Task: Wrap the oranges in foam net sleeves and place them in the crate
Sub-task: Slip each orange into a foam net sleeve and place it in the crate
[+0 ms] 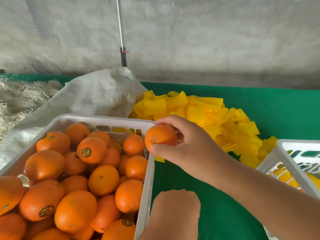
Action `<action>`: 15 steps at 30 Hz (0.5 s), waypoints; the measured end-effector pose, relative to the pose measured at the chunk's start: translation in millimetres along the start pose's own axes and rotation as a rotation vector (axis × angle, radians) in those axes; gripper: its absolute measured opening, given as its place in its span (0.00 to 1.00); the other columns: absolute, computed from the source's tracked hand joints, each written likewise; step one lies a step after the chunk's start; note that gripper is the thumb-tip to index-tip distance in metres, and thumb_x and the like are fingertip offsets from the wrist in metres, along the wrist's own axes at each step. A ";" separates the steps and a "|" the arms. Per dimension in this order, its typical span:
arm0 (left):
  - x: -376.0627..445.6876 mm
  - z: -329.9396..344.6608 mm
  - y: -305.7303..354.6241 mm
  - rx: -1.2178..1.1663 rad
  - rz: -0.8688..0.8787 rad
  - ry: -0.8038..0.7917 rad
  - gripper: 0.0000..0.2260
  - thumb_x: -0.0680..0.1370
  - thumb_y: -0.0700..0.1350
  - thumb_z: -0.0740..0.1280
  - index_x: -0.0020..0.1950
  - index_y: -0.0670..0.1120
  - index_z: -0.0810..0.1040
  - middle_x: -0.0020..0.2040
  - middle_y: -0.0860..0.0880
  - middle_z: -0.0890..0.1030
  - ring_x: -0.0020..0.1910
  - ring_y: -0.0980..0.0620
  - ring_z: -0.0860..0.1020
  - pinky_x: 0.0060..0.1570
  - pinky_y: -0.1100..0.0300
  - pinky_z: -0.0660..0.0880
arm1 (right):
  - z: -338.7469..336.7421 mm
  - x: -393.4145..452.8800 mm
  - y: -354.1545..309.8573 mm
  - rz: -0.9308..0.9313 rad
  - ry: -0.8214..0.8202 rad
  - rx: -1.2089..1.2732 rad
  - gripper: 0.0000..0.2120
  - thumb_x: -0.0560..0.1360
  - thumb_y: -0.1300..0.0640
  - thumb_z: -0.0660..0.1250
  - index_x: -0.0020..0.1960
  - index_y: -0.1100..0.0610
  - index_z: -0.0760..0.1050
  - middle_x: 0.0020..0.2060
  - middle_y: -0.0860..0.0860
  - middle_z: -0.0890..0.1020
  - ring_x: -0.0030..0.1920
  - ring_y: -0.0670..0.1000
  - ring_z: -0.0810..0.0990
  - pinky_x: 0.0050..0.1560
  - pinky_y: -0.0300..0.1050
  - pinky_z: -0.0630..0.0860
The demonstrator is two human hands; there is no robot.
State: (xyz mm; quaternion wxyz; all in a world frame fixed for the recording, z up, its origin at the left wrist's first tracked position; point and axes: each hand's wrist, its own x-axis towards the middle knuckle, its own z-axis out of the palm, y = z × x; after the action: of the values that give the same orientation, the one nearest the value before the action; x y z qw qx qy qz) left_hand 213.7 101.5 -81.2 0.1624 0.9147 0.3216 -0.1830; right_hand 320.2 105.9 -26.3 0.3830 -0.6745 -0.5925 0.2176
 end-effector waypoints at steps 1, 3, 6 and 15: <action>0.2 3.4 4.2 -0.019 0.000 0.014 0.12 0.87 0.52 0.63 0.59 0.43 0.74 0.38 0.49 0.70 0.34 0.49 0.69 0.36 0.57 0.66 | -14.9 -12.3 9.5 0.061 -0.002 0.011 0.31 0.64 0.28 0.71 0.66 0.28 0.70 0.57 0.28 0.76 0.55 0.33 0.78 0.44 0.31 0.77; -3.8 4.4 6.9 -0.024 -0.012 0.114 0.16 0.86 0.60 0.61 0.58 0.47 0.70 0.39 0.51 0.69 0.39 0.48 0.73 0.36 0.56 0.65 | -39.8 -37.0 30.3 0.190 -0.022 0.033 0.34 0.61 0.27 0.70 0.66 0.29 0.72 0.59 0.32 0.78 0.55 0.39 0.81 0.52 0.41 0.80; -7.0 10.0 11.2 -0.110 -0.033 0.370 0.36 0.79 0.75 0.56 0.75 0.51 0.58 0.58 0.53 0.75 0.59 0.50 0.79 0.50 0.54 0.75 | -60.9 -66.9 56.7 0.336 -0.038 0.123 0.31 0.60 0.30 0.73 0.63 0.31 0.76 0.55 0.38 0.83 0.53 0.42 0.84 0.58 0.48 0.82; 0.3 19.6 15.7 -0.230 0.163 0.534 0.42 0.73 0.80 0.58 0.76 0.65 0.38 0.72 0.67 0.61 0.56 0.67 0.69 0.48 0.76 0.66 | -40.6 -103.9 89.4 0.595 -0.192 0.657 0.27 0.69 0.42 0.78 0.65 0.48 0.80 0.58 0.55 0.86 0.58 0.57 0.87 0.65 0.57 0.81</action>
State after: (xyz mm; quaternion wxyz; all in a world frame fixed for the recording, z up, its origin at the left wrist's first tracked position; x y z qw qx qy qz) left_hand 219.7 82.0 -95.8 0.1888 0.9288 0.2972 0.1153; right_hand 386.0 -5.4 -87.3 0.4409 -0.6349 -0.3053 0.5562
